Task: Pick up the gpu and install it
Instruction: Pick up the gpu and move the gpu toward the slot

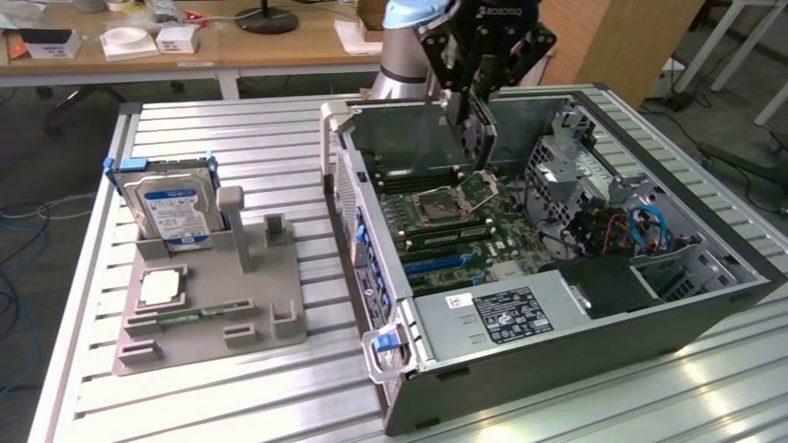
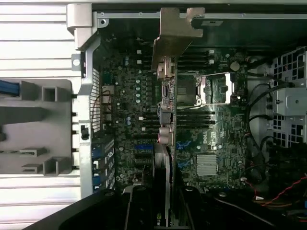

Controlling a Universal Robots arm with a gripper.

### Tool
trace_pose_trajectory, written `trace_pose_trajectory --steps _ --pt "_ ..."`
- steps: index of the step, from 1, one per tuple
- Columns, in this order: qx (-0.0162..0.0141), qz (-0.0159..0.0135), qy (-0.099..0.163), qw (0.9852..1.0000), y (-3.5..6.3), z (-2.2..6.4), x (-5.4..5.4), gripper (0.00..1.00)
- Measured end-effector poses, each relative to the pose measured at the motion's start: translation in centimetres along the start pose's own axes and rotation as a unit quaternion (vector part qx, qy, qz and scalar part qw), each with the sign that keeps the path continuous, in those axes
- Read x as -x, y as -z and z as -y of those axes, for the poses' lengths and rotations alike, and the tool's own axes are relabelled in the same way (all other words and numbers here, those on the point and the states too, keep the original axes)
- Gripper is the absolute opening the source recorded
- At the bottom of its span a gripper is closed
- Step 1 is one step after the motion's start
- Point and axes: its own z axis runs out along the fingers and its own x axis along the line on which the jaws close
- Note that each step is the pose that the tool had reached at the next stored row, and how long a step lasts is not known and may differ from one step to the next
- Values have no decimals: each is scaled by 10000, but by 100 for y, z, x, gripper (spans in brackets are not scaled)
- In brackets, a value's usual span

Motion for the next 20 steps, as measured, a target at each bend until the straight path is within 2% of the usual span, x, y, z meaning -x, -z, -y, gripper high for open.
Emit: trace_pose_trajectory --steps 2,7,14,20 --pt "-14 -4 1 10000 -1 -3 93 27" --pt "-73 -13 1 10000 -4 -12 318 27" --pt "-109 -22 2 9999 -10 -23 626 27" --pt "-110 -23 1 9999 -10 -23 628 27"
